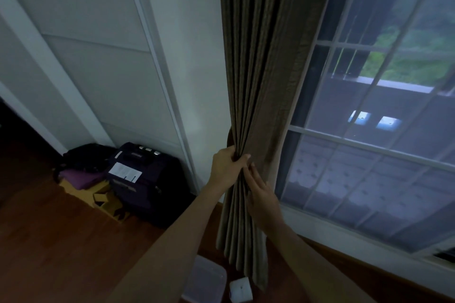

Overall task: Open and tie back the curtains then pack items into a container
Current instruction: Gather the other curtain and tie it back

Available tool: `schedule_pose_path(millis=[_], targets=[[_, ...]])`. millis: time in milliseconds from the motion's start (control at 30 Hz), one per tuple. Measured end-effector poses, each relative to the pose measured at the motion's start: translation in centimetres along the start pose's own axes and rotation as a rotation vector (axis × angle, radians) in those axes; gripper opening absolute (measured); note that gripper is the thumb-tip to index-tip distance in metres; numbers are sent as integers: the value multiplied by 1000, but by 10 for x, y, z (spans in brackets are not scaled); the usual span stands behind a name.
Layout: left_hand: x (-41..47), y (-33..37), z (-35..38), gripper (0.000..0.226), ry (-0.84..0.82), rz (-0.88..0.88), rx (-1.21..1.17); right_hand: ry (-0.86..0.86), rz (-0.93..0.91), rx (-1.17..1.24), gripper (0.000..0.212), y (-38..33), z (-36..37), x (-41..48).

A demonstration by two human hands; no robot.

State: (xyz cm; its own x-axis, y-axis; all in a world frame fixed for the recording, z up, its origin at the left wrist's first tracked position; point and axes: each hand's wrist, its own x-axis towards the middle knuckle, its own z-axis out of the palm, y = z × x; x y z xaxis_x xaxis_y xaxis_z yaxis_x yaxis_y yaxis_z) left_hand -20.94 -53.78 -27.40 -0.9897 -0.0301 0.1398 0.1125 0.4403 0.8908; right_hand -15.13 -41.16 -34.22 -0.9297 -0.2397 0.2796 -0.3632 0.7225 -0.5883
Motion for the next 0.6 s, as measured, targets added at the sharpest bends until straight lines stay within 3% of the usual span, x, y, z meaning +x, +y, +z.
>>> schedule_pose_path(millis=[67, 200, 333, 600], targets=[[3, -2, 5, 24, 7, 15, 2, 15, 9, 4, 80, 10, 0, -4], [7, -11, 11, 28, 12, 53, -25, 93, 140, 45, 74, 28, -7, -18], [14, -26, 18, 28, 4, 21, -39, 118, 213, 72, 66, 37, -16, -34], [24, -52, 43, 28, -33, -97, 32, 212, 282, 107, 70, 41, -30, -43]])
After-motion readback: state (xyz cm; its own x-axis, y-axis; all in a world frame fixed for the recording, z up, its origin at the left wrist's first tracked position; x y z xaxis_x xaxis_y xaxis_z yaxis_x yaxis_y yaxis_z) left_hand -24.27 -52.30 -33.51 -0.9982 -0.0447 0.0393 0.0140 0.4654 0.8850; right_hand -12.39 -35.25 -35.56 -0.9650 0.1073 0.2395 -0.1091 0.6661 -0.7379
